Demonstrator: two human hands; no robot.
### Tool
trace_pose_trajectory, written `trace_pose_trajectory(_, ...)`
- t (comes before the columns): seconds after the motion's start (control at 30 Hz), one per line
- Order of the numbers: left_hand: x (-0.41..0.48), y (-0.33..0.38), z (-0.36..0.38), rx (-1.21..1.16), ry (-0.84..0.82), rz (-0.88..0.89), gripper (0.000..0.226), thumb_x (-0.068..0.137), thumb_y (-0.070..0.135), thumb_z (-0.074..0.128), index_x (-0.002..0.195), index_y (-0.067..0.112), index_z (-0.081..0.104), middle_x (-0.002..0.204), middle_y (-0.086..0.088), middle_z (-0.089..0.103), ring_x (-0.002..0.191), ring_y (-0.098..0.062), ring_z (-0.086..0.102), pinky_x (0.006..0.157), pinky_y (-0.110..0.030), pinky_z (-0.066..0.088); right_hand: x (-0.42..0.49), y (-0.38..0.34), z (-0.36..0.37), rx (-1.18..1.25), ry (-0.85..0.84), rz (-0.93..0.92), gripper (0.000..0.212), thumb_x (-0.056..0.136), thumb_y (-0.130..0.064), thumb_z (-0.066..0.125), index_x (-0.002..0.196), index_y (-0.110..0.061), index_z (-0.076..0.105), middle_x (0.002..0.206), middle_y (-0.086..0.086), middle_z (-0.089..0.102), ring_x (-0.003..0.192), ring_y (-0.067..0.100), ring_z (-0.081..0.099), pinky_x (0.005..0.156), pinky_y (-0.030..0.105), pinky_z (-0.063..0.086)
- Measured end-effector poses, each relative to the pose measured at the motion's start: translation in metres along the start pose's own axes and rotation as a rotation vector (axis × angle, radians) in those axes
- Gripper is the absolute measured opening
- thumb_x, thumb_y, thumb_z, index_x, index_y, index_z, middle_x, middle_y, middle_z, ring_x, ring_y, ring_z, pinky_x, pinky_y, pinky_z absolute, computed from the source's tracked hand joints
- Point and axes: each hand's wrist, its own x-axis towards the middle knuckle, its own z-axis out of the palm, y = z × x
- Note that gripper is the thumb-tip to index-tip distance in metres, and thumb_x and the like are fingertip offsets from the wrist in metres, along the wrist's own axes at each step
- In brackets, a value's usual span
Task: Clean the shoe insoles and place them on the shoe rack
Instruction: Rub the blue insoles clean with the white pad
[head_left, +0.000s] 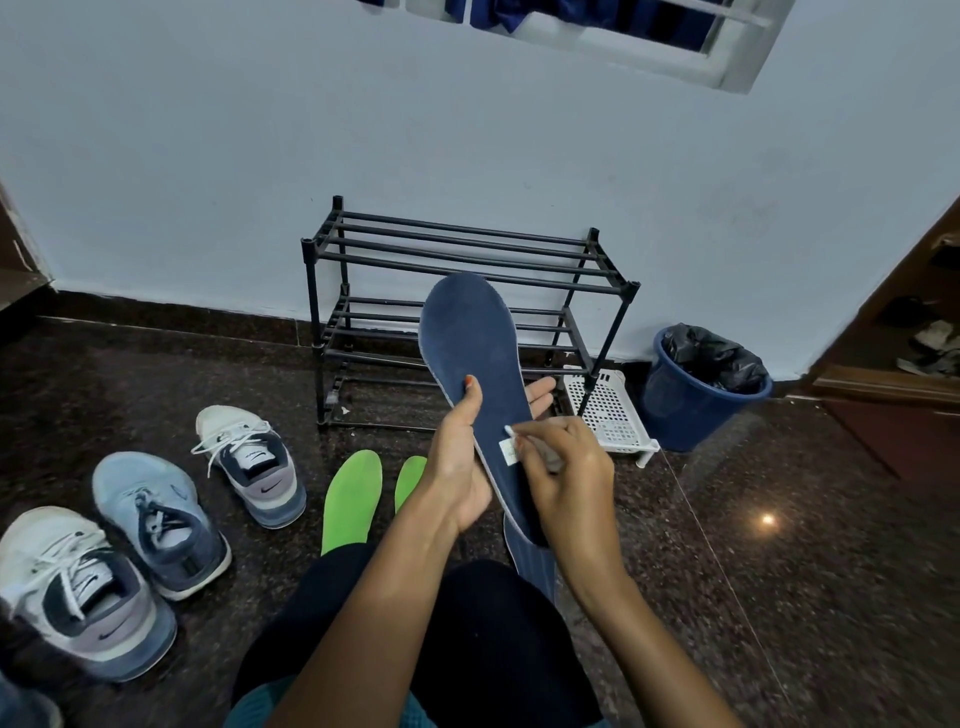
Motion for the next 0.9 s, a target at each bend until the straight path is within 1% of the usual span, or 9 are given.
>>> trace_pose_trajectory(0.1,-0.002,0.000,0.000,0.019,0.012,0.017,0.060,0.101,0.046,0.020,0.097,0.009,0.068,0.099,-0.003,0.074,0.087,-0.010,0.071,0.083,-0.029,0.049,0.008,0.001,-0.003,0.018,0.057,0.031,0.016,0.082,0.004,0.062,0.092,-0.006,0.070,0.089,0.010,0.061,0.079,0.006,0.053,0.074,0.002,0.035)
trace_pose_trajectory(0.2,-0.003,0.002,0.002,0.003,0.002,0.037,0.053,0.100,0.043,0.028,0.096,0.008,0.067,0.102,-0.006,0.073,0.088,-0.014,0.071,0.079,-0.029,0.053,0.009,0.000,-0.002,0.041,0.104,0.049,0.017,0.080,0.007,0.062,0.090,-0.003,0.071,0.087,0.013,0.063,0.077,0.003,0.052,0.074,0.000,0.034)
trace_pose_trajectory(0.27,-0.005,0.002,0.004,-0.022,-0.013,0.056,0.043,0.093,0.040,0.038,0.099,0.008,0.067,0.111,-0.007,0.070,0.094,-0.016,0.070,0.083,-0.030,0.053,0.010,-0.004,-0.002,0.049,0.137,0.060,0.017,0.081,0.006,0.062,0.091,-0.003,0.070,0.088,0.012,0.062,0.078,0.001,0.052,0.074,-0.001,0.034)
trace_pose_trajectory(0.4,-0.006,0.000,0.007,-0.002,-0.044,0.066,0.052,0.082,0.045,0.044,0.117,0.010,0.061,0.128,-0.005,0.062,0.117,-0.015,0.059,0.099,-0.030,0.046,0.011,-0.012,0.003,0.067,0.160,0.090,0.017,0.082,0.004,0.061,0.093,-0.005,0.070,0.090,0.010,0.061,0.082,0.015,0.056,0.075,0.004,0.037)
trace_pose_trajectory(0.47,-0.005,0.000,0.005,0.009,-0.029,0.069,0.056,0.088,0.052,0.037,0.115,0.011,0.063,0.117,-0.006,0.067,0.109,-0.015,0.064,0.093,-0.029,0.049,0.008,-0.014,0.010,0.074,0.115,0.075,0.017,0.082,0.001,0.060,0.093,-0.007,0.070,0.090,0.009,0.063,0.086,0.021,0.059,0.083,0.022,0.044)
trace_pose_trajectory(0.53,-0.003,0.001,0.002,-0.001,0.005,0.075,0.065,0.092,0.059,0.028,0.106,0.009,0.067,0.096,-0.007,0.071,0.087,-0.015,0.069,0.079,-0.027,0.055,0.003,-0.014,0.015,0.041,0.078,0.014,0.017,0.080,-0.005,0.059,0.091,-0.010,0.071,0.089,0.005,0.064,0.086,0.022,0.060,0.082,0.044,0.047)
trace_pose_trajectory(0.57,-0.002,0.001,0.000,-0.011,0.003,0.074,0.070,0.092,0.062,0.025,0.101,0.007,0.068,0.087,-0.008,0.070,0.077,-0.015,0.069,0.072,-0.026,0.056,0.001,-0.014,0.016,0.036,0.064,-0.020,0.018,0.079,-0.008,0.058,0.089,-0.011,0.072,0.088,0.004,0.065,0.085,0.021,0.061,0.080,0.047,0.047)
trace_pose_trajectory(0.7,-0.003,0.001,-0.002,-0.066,-0.015,0.067,0.077,0.091,0.067,0.021,0.086,0.006,0.068,0.066,-0.008,0.061,0.056,-0.016,0.060,0.056,-0.023,0.051,-0.003,-0.022,0.016,0.128,-0.038,-0.068,0.018,0.079,-0.011,0.057,0.089,-0.013,0.072,0.085,0.000,0.062,0.084,0.017,0.059,0.079,0.035,0.047)
trace_pose_trajectory(0.9,-0.002,0.002,-0.005,-0.158,-0.075,0.040,0.079,0.086,0.071,0.024,0.082,0.007,0.070,0.065,-0.006,0.055,0.053,-0.015,0.056,0.053,-0.022,0.048,-0.007,-0.026,0.010,0.155,-0.067,-0.075,0.016,0.079,-0.012,0.059,0.087,-0.015,0.073,0.084,-0.001,0.064,0.084,0.016,0.060,0.080,0.022,0.044)
